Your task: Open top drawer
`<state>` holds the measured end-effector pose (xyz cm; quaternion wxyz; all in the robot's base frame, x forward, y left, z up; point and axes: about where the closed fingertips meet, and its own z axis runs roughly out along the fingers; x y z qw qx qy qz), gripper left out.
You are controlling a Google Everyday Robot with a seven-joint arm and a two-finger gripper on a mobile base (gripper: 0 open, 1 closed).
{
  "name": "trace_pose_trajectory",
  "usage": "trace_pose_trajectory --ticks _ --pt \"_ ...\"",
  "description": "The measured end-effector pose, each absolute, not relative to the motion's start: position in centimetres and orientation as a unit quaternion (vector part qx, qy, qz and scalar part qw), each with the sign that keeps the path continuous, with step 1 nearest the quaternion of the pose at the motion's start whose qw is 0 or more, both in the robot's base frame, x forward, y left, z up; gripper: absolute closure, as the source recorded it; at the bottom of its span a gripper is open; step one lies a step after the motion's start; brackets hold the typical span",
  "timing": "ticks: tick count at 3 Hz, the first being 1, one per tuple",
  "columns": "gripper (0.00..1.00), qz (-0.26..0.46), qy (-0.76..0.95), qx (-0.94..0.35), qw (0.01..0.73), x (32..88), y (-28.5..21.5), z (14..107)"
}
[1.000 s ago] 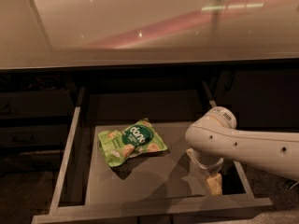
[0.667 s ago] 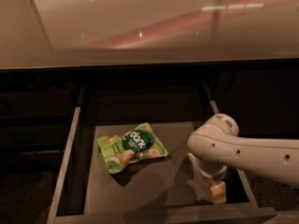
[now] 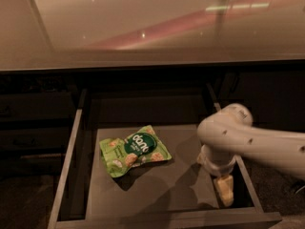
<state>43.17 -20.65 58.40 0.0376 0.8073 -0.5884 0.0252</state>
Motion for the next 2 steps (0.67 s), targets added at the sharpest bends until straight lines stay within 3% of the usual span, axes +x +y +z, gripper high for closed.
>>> trace_pose_trajectory --ticks 2 --pt "0.00 0.050 -0.581 0.811 -0.035 43.0 -20.3 72.1"
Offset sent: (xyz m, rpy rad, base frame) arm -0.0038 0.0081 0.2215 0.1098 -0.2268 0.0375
